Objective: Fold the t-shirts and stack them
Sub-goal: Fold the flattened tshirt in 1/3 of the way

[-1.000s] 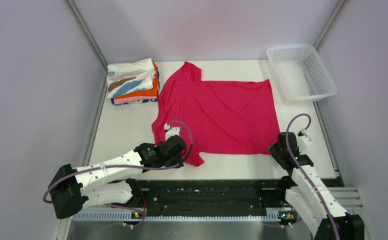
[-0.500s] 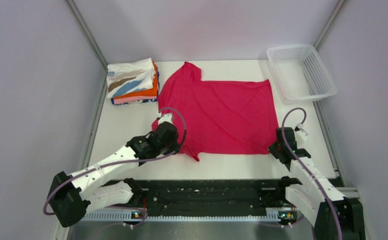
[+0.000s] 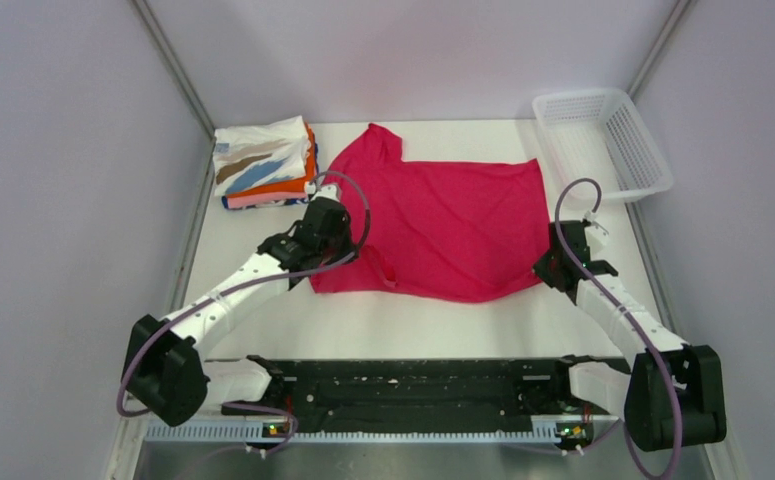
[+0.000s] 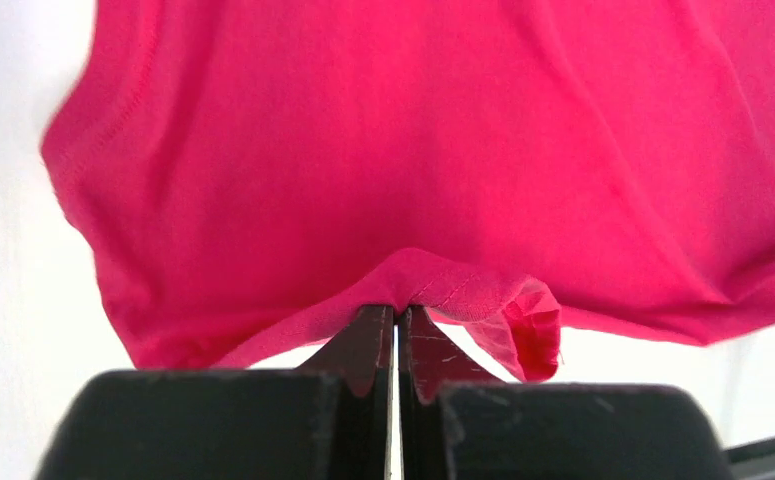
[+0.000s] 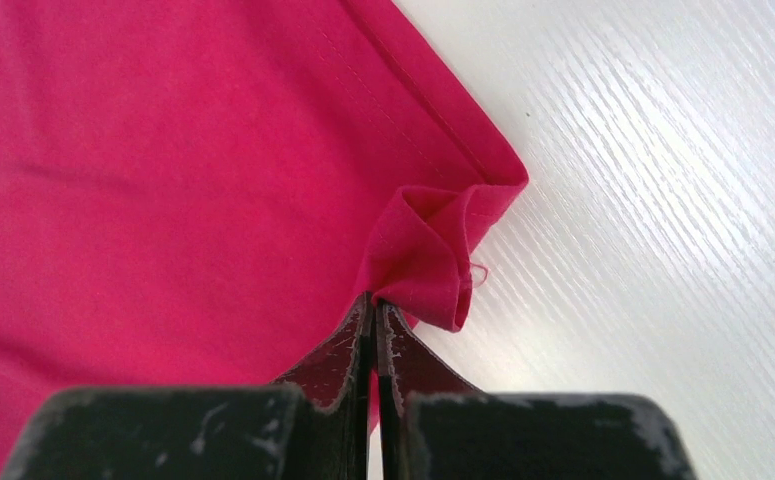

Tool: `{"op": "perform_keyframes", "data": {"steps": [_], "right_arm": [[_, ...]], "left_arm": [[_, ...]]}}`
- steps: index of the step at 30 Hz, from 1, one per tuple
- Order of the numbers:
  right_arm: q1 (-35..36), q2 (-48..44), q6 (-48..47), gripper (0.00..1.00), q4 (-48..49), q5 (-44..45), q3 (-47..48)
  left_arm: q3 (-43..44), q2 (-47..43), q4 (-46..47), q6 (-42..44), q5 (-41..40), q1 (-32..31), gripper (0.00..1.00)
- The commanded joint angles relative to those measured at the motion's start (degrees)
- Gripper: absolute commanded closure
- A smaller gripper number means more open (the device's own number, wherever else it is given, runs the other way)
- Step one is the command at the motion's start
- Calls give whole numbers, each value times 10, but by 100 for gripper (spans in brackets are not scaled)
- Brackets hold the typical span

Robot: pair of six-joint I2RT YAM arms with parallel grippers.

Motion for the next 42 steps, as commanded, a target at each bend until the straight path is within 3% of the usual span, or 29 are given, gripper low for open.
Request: {"op": "perform_keyframes", "data": {"steps": [1,13,28,31,33,35,36,37,42], "right_arm": [[-1,25,-20,100,13,32,57],[-3,118,-36,100,35,49,141],[-17,248,-52,97,110,46,214],[-22,288,-57,86,115,47,245],[-23,301,-66,69,113,38,268],[-23,305,-71,56,110,21,279],[-22,301,-71,49,112,10,278],[-23,295,-71,44,114,1,275],[-17,251,-76,22,116,-41,245]], "left_arm": [[48,27,42,36,19,36,100],[117,105,85,88,28,82,100],[273,305,82,100,43,142,99],[333,362,71,89,66,159,87],[377,396,50,88,74,167,73],[404,411,20,86,74,171,48],[409,410,13,85,73,171,10],[409,406,9,83,72,172,2],[349,355,19,67,133,171,1]]}}
